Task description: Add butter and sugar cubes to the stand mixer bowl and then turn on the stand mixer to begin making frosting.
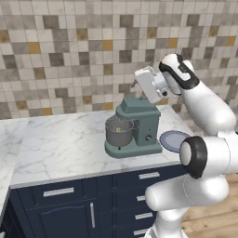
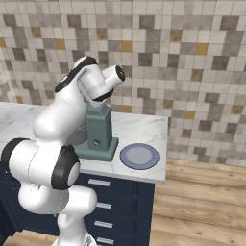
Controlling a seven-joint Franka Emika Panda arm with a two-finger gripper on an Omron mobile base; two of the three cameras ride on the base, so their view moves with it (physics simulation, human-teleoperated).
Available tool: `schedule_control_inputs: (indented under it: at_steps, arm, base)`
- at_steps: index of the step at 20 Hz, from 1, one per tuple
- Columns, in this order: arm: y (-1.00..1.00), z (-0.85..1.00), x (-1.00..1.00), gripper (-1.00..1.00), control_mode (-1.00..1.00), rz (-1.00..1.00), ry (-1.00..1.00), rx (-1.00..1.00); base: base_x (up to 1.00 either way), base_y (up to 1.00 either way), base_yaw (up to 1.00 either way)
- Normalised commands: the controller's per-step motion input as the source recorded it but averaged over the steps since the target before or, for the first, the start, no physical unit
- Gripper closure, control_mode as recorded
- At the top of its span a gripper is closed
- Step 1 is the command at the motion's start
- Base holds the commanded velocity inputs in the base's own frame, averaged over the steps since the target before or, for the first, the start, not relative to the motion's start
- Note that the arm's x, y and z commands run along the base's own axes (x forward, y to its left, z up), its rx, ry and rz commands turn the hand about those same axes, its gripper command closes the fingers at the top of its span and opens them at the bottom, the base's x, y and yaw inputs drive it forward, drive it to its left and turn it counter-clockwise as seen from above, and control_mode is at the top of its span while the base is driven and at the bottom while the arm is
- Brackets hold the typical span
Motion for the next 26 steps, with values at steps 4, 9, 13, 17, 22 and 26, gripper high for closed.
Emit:
schedule_control_inputs:
  at_steps: [4, 9, 13, 17, 22, 26]
  arm:
    - [0.79, -0.93, 0.00, -1.00, -1.00, 0.00, 0.02, -0.38]
    - [0.57, -0.97, 0.00, -1.00, -1.00, 0.00, 0.04, -0.42]
    - [0.38, -0.77, 0.00, -1.00, -1.00, 0.00, 0.05, -0.34]
    - [-0.03, -0.18, -0.52, -1.00, -1.00, 0.00, -0.01, -0.14]
    - [-0.47, 0.29, -1.00, -1.00, -1.00, 0.00, -0.15, 0.00]
    - [-0.26, 0.05, -0.99, -1.00, -1.00, 0.00, -0.11, -0.03]
  base:
    - [0.00, 0.00, 0.00]
    - [0.00, 0.00, 0.00]
    - [0.00, 0.00, 0.00]
    - [0.00, 0.00, 0.00]
    - [0.00, 0.00, 0.00]
    - [0.00, 0.00, 0.00]
